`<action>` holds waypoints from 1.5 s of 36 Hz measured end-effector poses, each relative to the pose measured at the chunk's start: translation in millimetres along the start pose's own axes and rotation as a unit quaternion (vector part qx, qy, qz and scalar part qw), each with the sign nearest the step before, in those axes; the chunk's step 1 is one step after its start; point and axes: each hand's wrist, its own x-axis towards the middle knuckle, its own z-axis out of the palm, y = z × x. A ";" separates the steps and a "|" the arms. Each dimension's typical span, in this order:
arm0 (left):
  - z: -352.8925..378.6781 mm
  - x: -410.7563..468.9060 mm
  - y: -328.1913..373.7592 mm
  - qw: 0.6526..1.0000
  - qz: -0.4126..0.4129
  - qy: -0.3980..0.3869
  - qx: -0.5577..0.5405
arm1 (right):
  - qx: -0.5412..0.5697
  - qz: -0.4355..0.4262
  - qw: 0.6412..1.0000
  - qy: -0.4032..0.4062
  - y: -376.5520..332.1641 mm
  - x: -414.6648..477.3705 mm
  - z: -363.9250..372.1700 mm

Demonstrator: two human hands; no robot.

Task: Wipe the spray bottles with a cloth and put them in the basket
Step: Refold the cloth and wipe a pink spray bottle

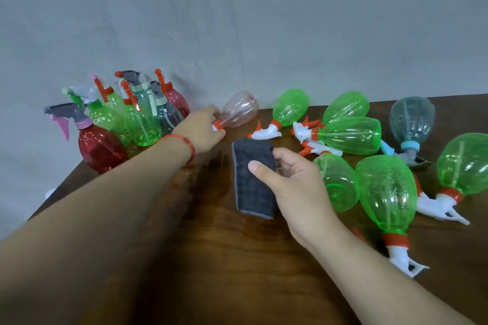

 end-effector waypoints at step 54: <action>13.7 -135.0 5.3 0.947 0.015 -0.001 -0.322 | -0.042 0.077 0.996 0.010 -20.0 -4.0 2.6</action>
